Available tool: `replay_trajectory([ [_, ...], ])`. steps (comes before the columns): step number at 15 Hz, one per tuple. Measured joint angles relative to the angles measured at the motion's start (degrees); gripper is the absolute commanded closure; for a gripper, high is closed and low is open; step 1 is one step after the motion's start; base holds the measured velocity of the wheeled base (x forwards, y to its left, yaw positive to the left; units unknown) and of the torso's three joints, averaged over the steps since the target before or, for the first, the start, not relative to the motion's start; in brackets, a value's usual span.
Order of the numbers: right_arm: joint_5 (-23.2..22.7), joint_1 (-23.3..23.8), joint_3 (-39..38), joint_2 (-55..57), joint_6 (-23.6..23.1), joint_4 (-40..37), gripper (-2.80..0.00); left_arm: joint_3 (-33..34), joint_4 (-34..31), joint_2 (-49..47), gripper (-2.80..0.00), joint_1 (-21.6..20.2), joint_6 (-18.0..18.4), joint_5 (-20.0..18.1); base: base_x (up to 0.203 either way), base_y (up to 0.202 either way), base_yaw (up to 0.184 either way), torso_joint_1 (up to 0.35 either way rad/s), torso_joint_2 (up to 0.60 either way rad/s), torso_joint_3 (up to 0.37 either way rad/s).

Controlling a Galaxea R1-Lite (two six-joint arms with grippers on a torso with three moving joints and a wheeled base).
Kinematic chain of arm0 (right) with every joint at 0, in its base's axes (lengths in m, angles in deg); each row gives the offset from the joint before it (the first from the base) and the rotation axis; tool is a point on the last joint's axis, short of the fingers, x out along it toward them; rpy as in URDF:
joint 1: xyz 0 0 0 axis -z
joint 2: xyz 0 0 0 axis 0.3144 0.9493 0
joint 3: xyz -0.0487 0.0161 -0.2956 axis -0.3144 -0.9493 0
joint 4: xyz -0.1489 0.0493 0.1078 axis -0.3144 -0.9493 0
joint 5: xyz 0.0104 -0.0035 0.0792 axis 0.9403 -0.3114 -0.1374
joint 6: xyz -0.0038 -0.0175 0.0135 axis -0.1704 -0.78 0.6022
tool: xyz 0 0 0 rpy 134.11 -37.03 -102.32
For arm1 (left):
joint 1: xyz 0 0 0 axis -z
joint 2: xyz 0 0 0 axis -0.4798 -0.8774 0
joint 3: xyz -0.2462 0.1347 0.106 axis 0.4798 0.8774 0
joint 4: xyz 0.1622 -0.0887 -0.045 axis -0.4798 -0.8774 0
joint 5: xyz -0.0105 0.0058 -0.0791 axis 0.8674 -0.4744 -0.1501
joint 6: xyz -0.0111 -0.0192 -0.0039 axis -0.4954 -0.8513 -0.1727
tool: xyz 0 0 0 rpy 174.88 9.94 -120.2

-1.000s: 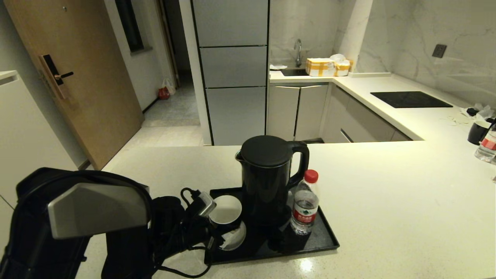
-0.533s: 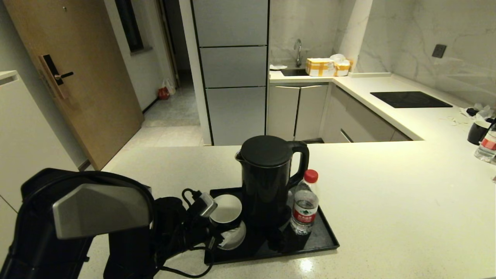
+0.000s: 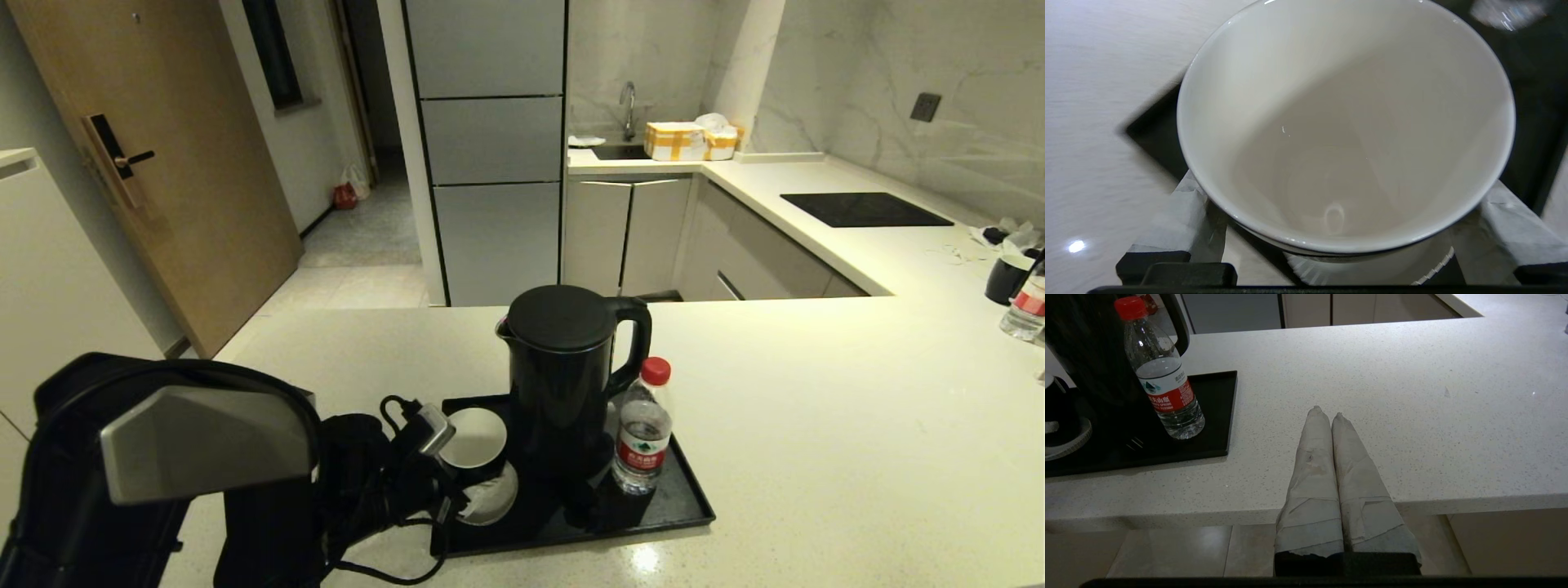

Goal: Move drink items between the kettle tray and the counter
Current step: Pick up the tea cup, then place it on the left

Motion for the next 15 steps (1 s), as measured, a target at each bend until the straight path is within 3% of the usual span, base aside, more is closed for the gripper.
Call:
replay_trajectory([
  [5, 0.00, -0.02, 0.00, 0.00, 0.00, -0.02, 0.00, 0.20, 0.16, 3.71, 0.00, -0.16, -4.91, 10.44, 0.000, 0.000, 0.000, 0.000, 0.00, 0.000],
  [7, -0.02, -0.02, 0.00, 0.00, 0.00, 0.00, 0.00, 0.13, 0.11, 4.38, 0.00, -0.18, -5.71, 11.98, 0.000, 0.000, 0.000, 0.000, 0.00, 0.000],
  [11, 0.02, -0.04, 0.00, 0.00, 0.02, -0.02, 0.00, -1.69, 0.13, 5.46, 0.00, -1.82, -9.14, 22.70, 0.000, 0.000, 0.000, 0.000, 0.00, 0.000],
  [15, -0.02, -0.02, 0.00, 0.00, -0.01, -0.04, 0.00, -2.04, 0.15, 5.98, 0.00, -5.37, -9.13, 26.01, 0.000, 0.000, 0.000, 0.000, 0.00, 0.000],
])
